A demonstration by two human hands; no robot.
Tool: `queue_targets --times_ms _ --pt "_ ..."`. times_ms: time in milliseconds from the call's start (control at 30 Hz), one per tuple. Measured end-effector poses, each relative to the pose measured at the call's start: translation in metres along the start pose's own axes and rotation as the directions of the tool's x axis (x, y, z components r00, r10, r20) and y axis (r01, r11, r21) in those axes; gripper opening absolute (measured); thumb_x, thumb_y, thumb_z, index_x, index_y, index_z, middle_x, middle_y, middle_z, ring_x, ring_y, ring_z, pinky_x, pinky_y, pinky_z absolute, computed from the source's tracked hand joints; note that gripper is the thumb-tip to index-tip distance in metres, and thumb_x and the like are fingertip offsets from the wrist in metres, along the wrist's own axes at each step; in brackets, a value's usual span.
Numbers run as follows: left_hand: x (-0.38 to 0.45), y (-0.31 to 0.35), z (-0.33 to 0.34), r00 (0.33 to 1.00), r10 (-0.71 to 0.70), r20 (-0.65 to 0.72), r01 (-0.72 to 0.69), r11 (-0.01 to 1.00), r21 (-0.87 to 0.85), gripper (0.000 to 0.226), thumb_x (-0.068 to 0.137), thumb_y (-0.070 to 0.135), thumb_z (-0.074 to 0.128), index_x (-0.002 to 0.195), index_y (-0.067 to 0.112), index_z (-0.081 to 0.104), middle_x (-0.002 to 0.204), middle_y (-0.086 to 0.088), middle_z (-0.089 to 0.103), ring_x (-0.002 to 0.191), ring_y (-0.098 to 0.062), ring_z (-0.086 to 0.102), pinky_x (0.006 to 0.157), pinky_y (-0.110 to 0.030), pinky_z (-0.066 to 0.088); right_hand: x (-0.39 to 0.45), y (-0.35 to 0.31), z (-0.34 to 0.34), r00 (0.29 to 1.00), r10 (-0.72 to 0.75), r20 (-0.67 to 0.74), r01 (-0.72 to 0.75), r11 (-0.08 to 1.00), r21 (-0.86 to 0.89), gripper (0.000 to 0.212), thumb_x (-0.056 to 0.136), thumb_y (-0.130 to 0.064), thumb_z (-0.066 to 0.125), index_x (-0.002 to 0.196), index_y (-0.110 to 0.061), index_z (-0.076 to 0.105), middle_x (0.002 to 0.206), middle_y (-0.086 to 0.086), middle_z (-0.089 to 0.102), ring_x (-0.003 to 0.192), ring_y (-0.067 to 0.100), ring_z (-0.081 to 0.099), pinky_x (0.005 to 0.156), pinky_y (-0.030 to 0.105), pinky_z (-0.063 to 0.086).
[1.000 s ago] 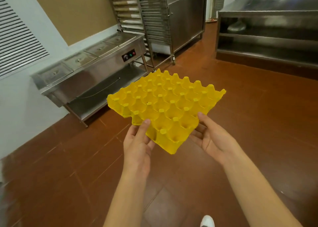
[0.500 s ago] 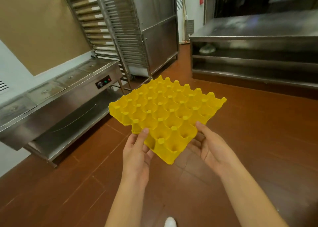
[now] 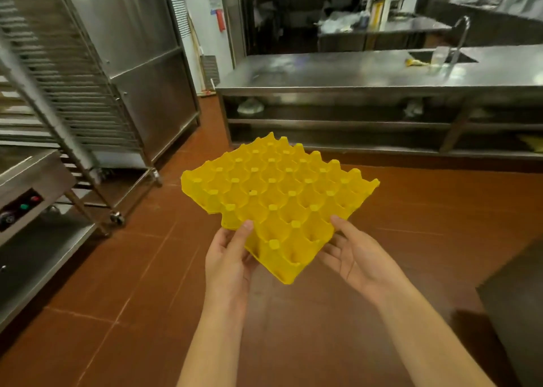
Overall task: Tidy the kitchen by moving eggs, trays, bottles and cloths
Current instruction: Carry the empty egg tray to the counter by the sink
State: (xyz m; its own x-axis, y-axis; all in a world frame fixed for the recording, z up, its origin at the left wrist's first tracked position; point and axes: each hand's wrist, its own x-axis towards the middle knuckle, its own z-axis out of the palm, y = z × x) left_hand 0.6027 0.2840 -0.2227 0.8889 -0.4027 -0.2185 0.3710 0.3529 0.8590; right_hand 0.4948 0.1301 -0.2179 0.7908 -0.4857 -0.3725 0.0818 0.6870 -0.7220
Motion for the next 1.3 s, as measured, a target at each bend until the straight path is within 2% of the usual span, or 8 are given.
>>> queue_targets --times_ms 167,267,433,633,867,1033,1133,1300 --pt "0.077 -0.008 0.039 0.991 -0.073 0.116 0.071 0.997 0.019 0.018 0.094 0.014 0.064 0.112 0.014 0.067 0.105 -0.003 0.077 0.089 -0.017 0.074 0.062 -0.028 0.059 0.048 -0.025 -0.009 0.989 -0.110 -0.101 0.112 0.994 0.013 0.026 0.101 -0.024 0.049 0.124 -0.014 0.058 0.115 0.011 0.073 0.103 0.025 0.072 0.080 0.037 0.061" --pt "0.109 -0.018 0.062 0.976 -0.136 0.171 0.132 0.991 0.032 0.021 0.093 0.015 0.065 0.114 0.014 0.066 0.109 -0.004 0.076 0.095 -0.019 0.073 0.068 -0.032 0.061 0.070 -0.041 -0.019 0.976 -0.151 -0.158 0.159 0.986 0.042 0.026 0.101 -0.023 0.050 0.123 -0.012 0.058 0.114 0.013 0.073 0.102 0.027 0.072 0.076 0.036 0.062" --pt "0.167 -0.036 0.098 0.965 -0.186 0.186 0.174 0.981 0.079 0.022 0.092 0.017 0.066 0.114 0.013 0.066 0.111 -0.006 0.076 0.101 -0.024 0.072 0.078 -0.039 0.061 0.122 -0.064 -0.041 0.968 -0.157 -0.194 0.172 0.983 0.062 0.033 0.097 -0.027 0.053 0.125 -0.011 0.058 0.116 0.015 0.072 0.104 0.029 0.071 0.085 0.039 0.059" --pt "0.237 -0.041 0.152 0.975 -0.162 0.154 0.149 0.984 0.095 0.022 0.095 0.015 0.064 0.116 0.012 0.065 0.112 -0.007 0.076 0.103 -0.024 0.073 0.082 -0.041 0.060 0.209 -0.115 -0.057 0.982 -0.122 -0.144 0.138 0.984 0.111 0.034 0.096 -0.026 0.054 0.126 -0.011 0.058 0.115 0.015 0.073 0.103 0.027 0.072 0.082 0.037 0.061" --pt "0.316 -0.028 0.218 0.990 -0.060 0.128 0.053 0.997 0.059 0.023 0.095 0.016 0.062 0.118 0.015 0.065 0.112 -0.004 0.076 0.103 -0.022 0.073 0.082 -0.040 0.058 0.310 -0.188 -0.057 0.993 -0.104 -0.051 0.109 0.989 0.104 0.031 0.100 -0.024 0.052 0.127 -0.011 0.058 0.113 0.013 0.074 0.100 0.025 0.073 0.076 0.035 0.062" --pt "0.360 -0.028 0.238 0.996 -0.058 0.070 0.057 0.998 0.021 0.026 0.095 0.015 0.062 0.120 0.016 0.065 0.114 -0.004 0.076 0.108 -0.024 0.071 0.088 -0.045 0.057 0.365 -0.215 -0.052 0.998 -0.056 -0.013 0.057 0.996 0.071 0.030 0.100 -0.023 0.052 0.126 -0.012 0.058 0.113 0.013 0.073 0.101 0.025 0.072 0.078 0.036 0.062" --pt "0.394 -0.033 0.247 0.995 -0.077 0.062 0.077 0.997 0.005 0.032 0.094 0.017 0.062 0.126 0.016 0.064 0.117 -0.005 0.074 0.110 -0.025 0.070 0.084 -0.043 0.060 0.397 -0.225 -0.053 0.999 -0.043 -0.009 0.043 0.998 0.043 0.030 0.100 -0.024 0.051 0.127 -0.012 0.058 0.115 0.013 0.073 0.103 0.026 0.072 0.077 0.035 0.062" --pt "0.468 -0.048 0.264 0.991 -0.116 0.061 0.116 0.993 0.005 0.025 0.097 0.014 0.059 0.121 0.016 0.065 0.113 -0.003 0.076 0.103 -0.021 0.073 0.071 -0.033 0.062 0.467 -0.241 -0.055 0.998 -0.020 -0.055 0.021 0.999 0.026 0.029 0.100 -0.024 0.051 0.126 -0.013 0.058 0.115 0.013 0.073 0.103 0.026 0.072 0.076 0.035 0.062"
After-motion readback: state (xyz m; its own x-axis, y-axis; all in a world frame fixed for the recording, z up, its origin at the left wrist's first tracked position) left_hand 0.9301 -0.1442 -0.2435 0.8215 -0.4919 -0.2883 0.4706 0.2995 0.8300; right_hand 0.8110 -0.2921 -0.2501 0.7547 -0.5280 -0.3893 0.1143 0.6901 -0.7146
